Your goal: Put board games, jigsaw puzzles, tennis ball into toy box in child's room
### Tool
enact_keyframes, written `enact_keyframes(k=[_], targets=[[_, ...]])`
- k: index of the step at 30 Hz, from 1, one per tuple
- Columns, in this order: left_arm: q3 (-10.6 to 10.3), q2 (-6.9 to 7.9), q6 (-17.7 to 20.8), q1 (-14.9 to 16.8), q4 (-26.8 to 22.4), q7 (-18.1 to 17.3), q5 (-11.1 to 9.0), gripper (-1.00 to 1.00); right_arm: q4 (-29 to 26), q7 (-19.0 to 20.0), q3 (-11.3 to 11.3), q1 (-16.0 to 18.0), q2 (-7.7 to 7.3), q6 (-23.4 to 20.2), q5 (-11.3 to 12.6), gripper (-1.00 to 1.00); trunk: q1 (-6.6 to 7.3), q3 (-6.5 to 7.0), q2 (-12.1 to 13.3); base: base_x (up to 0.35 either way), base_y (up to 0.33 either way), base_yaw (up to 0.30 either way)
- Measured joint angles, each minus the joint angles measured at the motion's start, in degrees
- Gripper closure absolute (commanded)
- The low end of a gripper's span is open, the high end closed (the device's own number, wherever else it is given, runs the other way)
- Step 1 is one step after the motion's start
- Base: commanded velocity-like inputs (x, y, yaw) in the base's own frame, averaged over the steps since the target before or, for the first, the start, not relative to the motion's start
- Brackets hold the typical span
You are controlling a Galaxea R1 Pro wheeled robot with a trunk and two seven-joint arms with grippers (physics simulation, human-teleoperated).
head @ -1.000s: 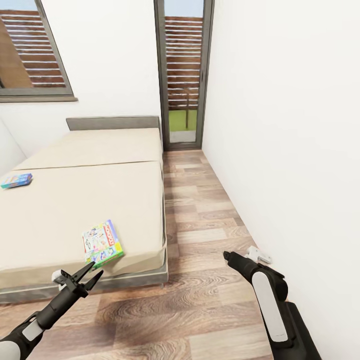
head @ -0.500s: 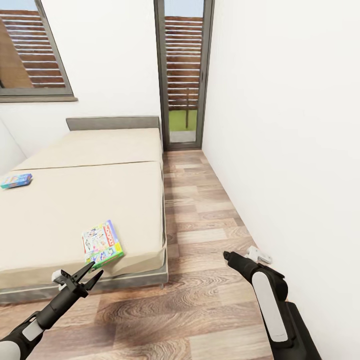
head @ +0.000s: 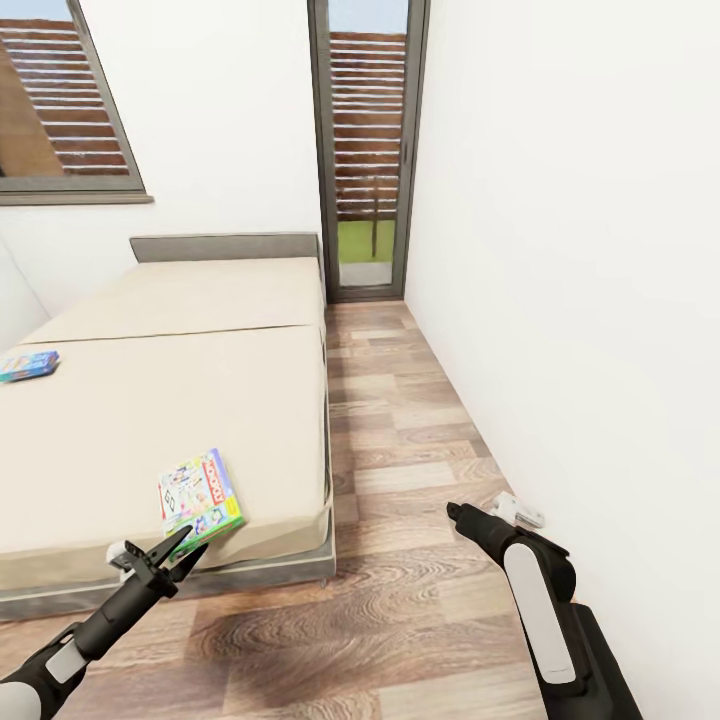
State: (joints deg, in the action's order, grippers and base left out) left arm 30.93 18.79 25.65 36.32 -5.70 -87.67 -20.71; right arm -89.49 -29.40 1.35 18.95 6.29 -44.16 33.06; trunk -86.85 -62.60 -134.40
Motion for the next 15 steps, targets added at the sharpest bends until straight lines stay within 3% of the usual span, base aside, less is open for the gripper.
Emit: enact_keyframes(k=[15], targets=[[-0.1, -0.01, 0.03, 0.02, -0.01, 0.2, -0.05, -1.0, 0.0, 0.03, 0.0, 0.0, 0.0, 0.0, 0.0, -1.0, 0.0, 0.01, 0.0, 0.003, 0.0, 0.0]])
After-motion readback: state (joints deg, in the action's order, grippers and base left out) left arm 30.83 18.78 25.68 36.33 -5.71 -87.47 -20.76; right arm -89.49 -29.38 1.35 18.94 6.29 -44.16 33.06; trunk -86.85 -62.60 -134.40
